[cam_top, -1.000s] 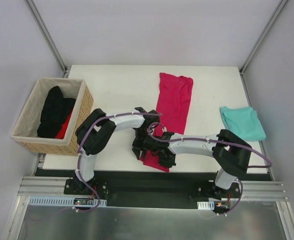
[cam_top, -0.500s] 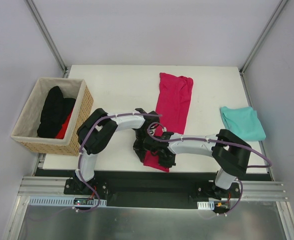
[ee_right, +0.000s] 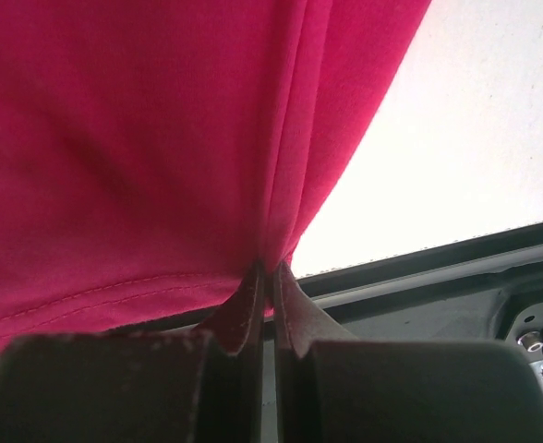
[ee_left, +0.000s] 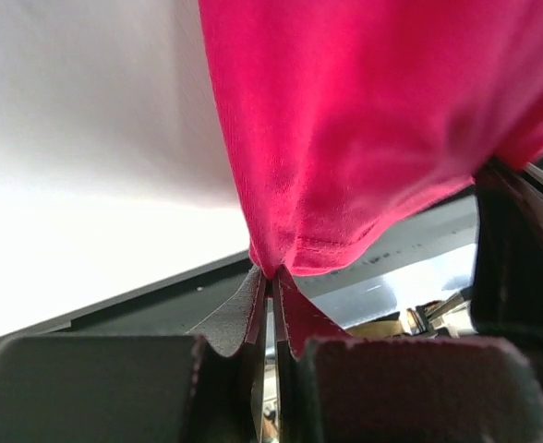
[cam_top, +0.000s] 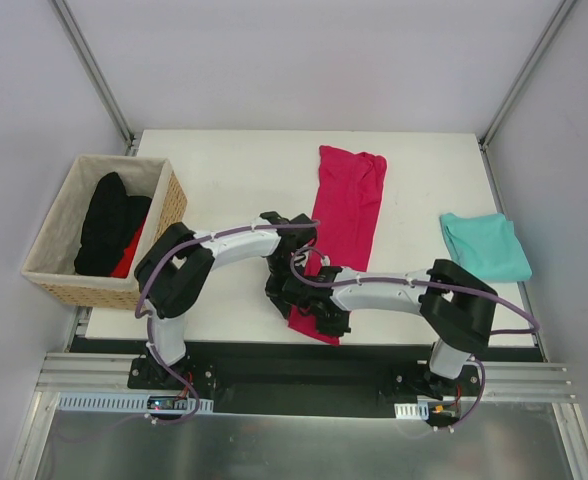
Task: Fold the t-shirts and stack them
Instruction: Grab the bottom of the folded rectangular tshirt with both arms
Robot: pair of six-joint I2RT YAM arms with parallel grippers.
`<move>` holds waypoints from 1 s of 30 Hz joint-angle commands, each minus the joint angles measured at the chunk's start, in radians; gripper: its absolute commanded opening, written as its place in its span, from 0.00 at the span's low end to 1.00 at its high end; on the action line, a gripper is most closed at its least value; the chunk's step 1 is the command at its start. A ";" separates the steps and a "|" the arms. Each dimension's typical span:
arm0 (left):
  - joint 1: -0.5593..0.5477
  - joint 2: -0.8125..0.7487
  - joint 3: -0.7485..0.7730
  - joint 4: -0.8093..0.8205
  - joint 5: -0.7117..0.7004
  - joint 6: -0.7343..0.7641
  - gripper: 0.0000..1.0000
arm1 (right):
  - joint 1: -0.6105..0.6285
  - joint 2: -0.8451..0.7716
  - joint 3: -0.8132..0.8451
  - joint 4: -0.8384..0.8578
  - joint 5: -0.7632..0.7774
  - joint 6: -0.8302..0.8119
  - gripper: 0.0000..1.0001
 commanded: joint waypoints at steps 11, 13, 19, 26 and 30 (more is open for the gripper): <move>-0.011 -0.120 0.000 -0.065 -0.024 -0.034 0.00 | 0.070 -0.046 0.070 -0.200 0.145 0.085 0.01; -0.011 -0.132 0.004 -0.075 -0.024 -0.036 0.00 | 0.070 -0.061 0.078 -0.223 0.162 0.091 0.01; -0.009 -0.144 0.056 -0.108 -0.037 -0.030 0.00 | 0.069 -0.070 0.142 -0.294 0.222 0.081 0.01; -0.011 -0.124 0.182 -0.169 -0.067 -0.014 0.00 | 0.050 -0.067 0.236 -0.372 0.312 0.047 0.01; -0.006 -0.100 0.254 -0.203 -0.087 -0.004 0.00 | 0.021 -0.075 0.259 -0.395 0.337 0.027 0.01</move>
